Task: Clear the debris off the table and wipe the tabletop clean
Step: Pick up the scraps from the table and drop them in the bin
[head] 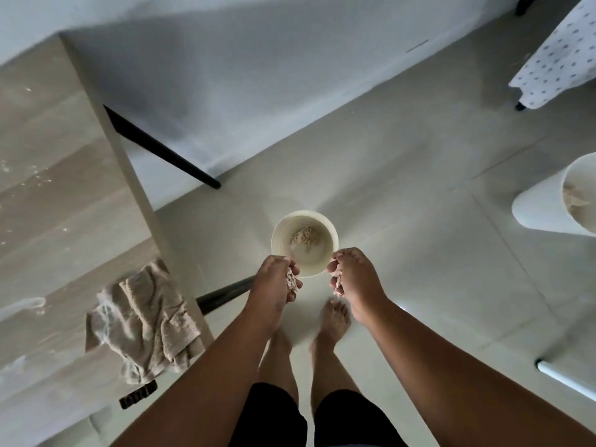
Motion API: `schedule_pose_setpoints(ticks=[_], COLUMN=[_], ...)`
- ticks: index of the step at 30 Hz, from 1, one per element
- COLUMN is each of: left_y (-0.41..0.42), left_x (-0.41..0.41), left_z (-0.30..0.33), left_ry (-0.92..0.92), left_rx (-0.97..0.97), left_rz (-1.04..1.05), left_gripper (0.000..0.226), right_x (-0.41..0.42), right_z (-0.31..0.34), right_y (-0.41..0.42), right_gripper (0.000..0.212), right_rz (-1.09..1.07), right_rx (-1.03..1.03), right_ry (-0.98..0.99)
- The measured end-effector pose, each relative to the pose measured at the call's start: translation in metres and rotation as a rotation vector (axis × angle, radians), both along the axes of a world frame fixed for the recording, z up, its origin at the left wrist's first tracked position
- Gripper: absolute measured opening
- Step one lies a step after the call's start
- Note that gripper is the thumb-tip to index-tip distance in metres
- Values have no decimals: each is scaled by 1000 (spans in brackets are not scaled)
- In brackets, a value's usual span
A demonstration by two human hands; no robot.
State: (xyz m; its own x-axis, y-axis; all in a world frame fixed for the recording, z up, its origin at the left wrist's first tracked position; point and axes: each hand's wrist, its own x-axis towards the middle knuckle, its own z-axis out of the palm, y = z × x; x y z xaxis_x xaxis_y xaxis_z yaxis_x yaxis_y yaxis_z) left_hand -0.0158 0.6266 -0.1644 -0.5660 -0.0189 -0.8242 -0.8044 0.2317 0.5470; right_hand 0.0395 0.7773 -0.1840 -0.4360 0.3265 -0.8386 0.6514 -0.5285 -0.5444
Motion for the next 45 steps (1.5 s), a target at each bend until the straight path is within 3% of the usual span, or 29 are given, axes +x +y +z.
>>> schedule_pose_setpoints(ticks=[13, 21, 27, 32, 40, 45], left_y=[33, 45, 36, 27, 21, 13], left_x=[-19, -30, -32, -38, -45, -51], left_z=[-98, -167, -208, -231, -244, -252], left_ry=[-7, -126, -152, -159, -63, -57], left_rx=[-59, 2, -55, -125, -177, -154], left_rz=[108, 252, 233, 148, 102, 167], left_gripper=[15, 19, 14, 10, 25, 28], right_x=[-23, -25, -32, -34, -45, -51], right_z=[-109, -181, -222, -242, -246, -248], right_y=[-4, 2, -2, -14, -20, -17], right_gripper=[15, 15, 15, 28, 11, 32], right_rz=[-105, -132, -120, -22, 4, 3], right_rx=[-47, -46, 4, 69, 49, 46], right_ry=[-53, -182, -253, -252, -206, -200])
